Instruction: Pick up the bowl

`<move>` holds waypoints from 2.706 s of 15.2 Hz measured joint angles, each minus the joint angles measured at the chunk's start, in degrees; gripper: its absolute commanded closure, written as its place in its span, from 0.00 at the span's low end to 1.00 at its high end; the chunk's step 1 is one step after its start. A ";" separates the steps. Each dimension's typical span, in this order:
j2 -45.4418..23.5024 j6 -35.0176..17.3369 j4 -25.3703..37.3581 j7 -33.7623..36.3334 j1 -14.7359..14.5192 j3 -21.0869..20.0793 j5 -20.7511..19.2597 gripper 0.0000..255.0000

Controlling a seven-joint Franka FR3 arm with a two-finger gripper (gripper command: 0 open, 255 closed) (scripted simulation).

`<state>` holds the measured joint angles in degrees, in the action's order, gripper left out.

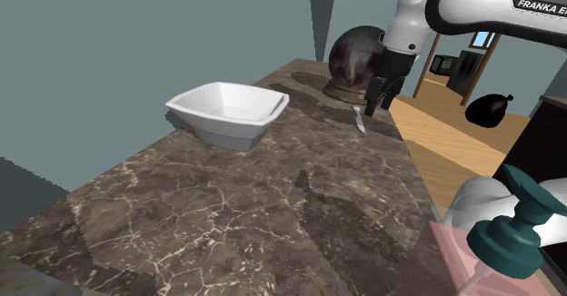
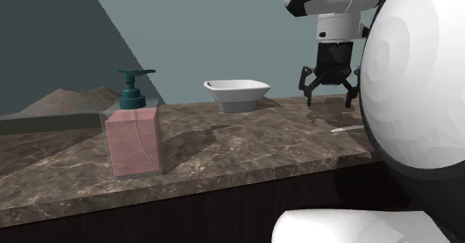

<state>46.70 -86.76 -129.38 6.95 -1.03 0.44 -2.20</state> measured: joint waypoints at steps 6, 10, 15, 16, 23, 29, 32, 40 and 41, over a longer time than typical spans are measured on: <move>-9.46 -1.56 6.64 -2.90 -2.30 1.67 3.67 0.00; -18.43 -1.93 13.74 -6.07 -4.55 3.14 7.80 0.00; -30.98 -0.69 25.29 -10.36 -6.94 4.75 13.68 0.00; -33.35 0.28 28.16 -11.01 -7.35 4.93 14.96 0.00; -50.71 7.17 48.73 -15.35 -8.56 5.47 24.38 0.00; -66.71 15.52 71.04 -15.27 -7.47 3.95 31.71 0.00; -66.42 13.74 68.61 -16.42 -7.65 3.93 31.69 0.00; -64.06 9.48 61.61 -18.45 -8.26 4.07 31.06 1.00; -64.02 9.46 61.59 -18.47 -8.25 4.08 31.08 1.00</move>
<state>-17.32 -77.29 -67.80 -11.52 -9.28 4.52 28.88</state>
